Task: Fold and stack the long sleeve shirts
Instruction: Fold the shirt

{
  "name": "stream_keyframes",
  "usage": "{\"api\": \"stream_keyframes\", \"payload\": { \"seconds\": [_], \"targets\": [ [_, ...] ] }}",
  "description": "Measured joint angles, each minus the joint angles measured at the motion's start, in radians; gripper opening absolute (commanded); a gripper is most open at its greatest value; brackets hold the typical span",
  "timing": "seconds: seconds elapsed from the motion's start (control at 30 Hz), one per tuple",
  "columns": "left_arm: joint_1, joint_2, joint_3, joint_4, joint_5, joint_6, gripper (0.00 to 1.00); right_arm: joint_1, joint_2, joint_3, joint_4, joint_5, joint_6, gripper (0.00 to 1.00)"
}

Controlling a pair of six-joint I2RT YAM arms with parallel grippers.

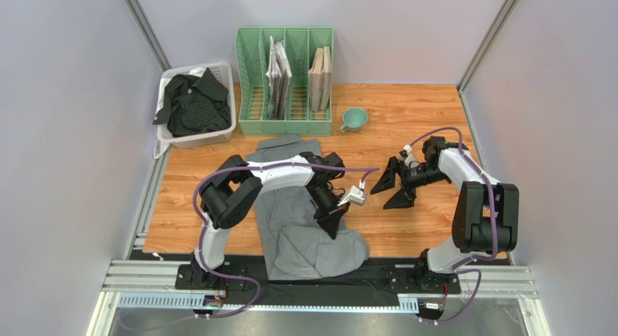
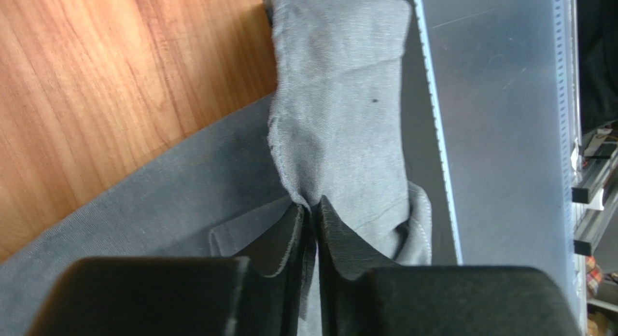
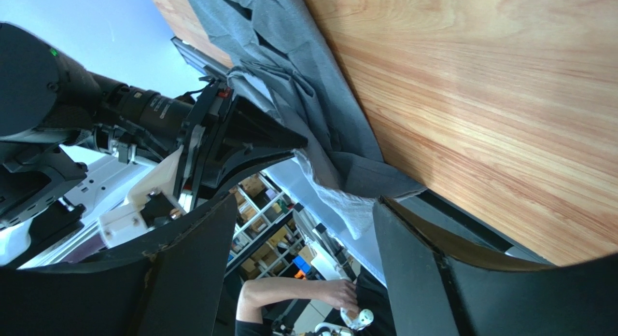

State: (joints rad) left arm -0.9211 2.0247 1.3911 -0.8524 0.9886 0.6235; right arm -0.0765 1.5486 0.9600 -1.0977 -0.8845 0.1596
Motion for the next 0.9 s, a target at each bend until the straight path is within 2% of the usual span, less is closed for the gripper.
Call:
{"api": "stream_keyframes", "payload": {
  "seconds": [0.03,0.1,0.23,0.43,0.5,0.57,0.6,0.77,0.8,0.9],
  "targets": [
    [0.000,-0.016,-0.005,-0.003,0.003,-0.001,0.00,0.000,0.000,0.000,0.000,-0.008,-0.003,0.63],
    [0.000,-0.068,-0.022,-0.010,0.005,-0.008,0.00,0.000,0.003,0.000,-0.001,-0.019,-0.011,0.55],
    [-0.009,-0.232,-0.077,0.000,-0.029,-0.044,0.00,0.001,0.032,0.004,-0.009,-0.026,-0.034,0.28],
    [-0.104,-0.470,-0.182,0.047,-0.158,-0.127,0.00,0.070,0.124,0.058,-0.053,-0.019,-0.100,0.08],
    [-0.145,-0.509,-0.215,0.071,-0.214,-0.165,0.00,0.146,0.140,0.070,-0.063,-0.032,-0.128,0.08],
    [-0.185,-0.537,-0.247,0.094,-0.271,-0.211,0.06,0.260,0.150,0.084,-0.083,-0.053,-0.154,0.07],
    [-0.208,-0.547,-0.262,0.105,-0.300,-0.230,0.17,0.317,0.154,0.092,-0.089,-0.065,-0.166,0.06],
    [-0.348,-0.612,-0.305,0.128,-0.404,-0.301,0.42,0.594,0.217,0.141,-0.127,-0.126,-0.227,0.06],
    [-0.380,-0.642,-0.313,0.135,-0.411,-0.317,0.51,0.629,0.230,0.145,-0.134,-0.137,-0.237,0.05],
    [-0.436,-0.747,-0.339,0.161,-0.413,-0.345,0.57,0.736,0.281,0.170,-0.182,-0.169,-0.288,0.00]
  ]
}}
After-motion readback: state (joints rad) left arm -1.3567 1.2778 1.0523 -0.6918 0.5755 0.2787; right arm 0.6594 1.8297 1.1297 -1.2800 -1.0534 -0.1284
